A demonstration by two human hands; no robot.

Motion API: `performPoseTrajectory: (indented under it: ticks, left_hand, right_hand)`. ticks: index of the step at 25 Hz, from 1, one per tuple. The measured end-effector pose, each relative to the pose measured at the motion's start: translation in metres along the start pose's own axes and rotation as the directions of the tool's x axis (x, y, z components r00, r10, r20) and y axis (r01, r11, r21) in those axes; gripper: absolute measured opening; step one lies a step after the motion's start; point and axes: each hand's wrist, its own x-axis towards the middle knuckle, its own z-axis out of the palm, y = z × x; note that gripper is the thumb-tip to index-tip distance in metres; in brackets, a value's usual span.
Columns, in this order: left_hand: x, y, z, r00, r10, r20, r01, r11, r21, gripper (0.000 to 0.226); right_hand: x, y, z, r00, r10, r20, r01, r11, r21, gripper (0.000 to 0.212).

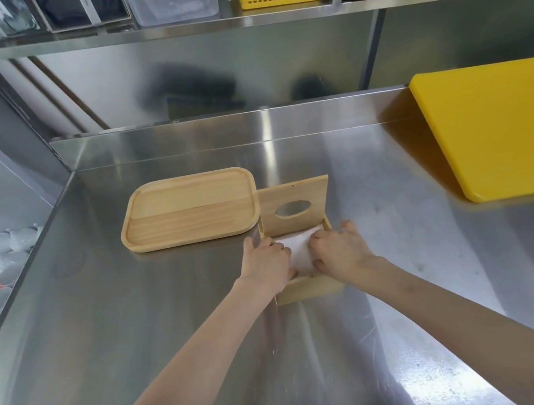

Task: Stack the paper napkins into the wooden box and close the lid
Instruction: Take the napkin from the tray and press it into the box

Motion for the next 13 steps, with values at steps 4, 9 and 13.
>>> performPoseTrajectory:
  ticks: [4, 9, 13]
  left_hand:
    - [0.009, -0.006, -0.002, 0.981, 0.035, 0.19, -0.049, 0.996, 0.07, 0.054]
    - [0.013, -0.006, -0.005, 0.97, 0.043, 0.237, -0.077, 0.988, 0.135, 0.057]
    - [0.004, -0.007, -0.008, 0.994, 0.08, 0.069, -0.079, 0.997, -0.013, 0.046]
  right_hand:
    - [0.009, -0.001, 0.004, 0.982, -0.012, 0.187, 0.026, 0.997, -0.076, 0.033]
    - [0.019, 0.001, 0.009, 0.951, -0.021, 0.309, 0.056, 0.993, -0.104, 0.039]
    - [0.011, 0.003, 0.004, 0.986, -0.026, 0.164, 0.019, 0.999, 0.041, 0.032]
